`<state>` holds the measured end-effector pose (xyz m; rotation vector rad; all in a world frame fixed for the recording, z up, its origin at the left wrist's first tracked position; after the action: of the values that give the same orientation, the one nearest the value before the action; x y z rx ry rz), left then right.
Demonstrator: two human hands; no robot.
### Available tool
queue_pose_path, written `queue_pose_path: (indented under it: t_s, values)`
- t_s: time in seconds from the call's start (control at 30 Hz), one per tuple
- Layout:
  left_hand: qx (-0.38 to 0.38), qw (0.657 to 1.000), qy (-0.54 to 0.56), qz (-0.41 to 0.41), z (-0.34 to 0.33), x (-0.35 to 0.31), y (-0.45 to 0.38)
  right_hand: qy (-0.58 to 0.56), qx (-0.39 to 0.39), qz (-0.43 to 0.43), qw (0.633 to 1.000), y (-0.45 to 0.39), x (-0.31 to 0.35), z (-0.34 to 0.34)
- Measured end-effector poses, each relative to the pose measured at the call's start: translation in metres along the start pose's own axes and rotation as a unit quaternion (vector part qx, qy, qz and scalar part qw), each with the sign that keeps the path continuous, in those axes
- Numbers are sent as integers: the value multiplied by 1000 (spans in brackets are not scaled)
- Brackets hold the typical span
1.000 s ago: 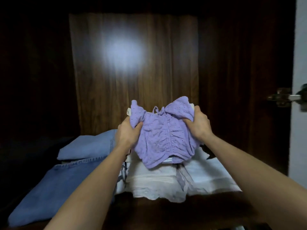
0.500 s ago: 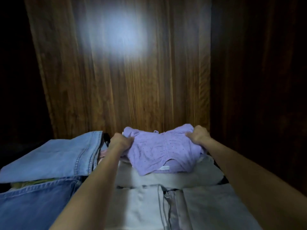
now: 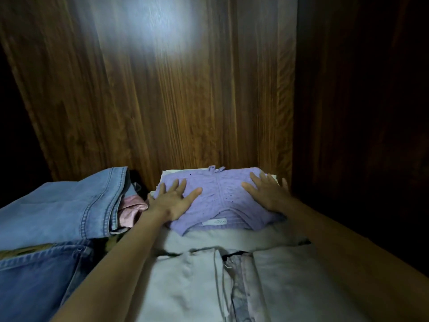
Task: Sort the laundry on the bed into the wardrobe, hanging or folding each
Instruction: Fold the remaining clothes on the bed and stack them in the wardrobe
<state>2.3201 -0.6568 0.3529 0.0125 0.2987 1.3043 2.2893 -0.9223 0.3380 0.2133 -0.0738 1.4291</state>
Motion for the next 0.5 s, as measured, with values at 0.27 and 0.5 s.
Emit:
queue_pose_path:
  t_s: [0.27,0.5]
  values:
    - [71,995,-65,-20,-27,27,-60,173,88,56,979,-6,2,-23]
    - [-102,994,-24,-35,22,-15,17,-127,-19,20,992,13,1,17]
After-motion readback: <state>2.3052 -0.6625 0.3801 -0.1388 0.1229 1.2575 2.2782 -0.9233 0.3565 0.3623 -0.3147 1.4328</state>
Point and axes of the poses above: each hand's wrist, its own y-axis away from the middle knuckle, its own z-axis out of the back of the hand, x = y × z, the point moved 4 cm from there along -y, towards the middle knuckle, and after that the axes turned 14 degrees about x, right-handed, at the moved point
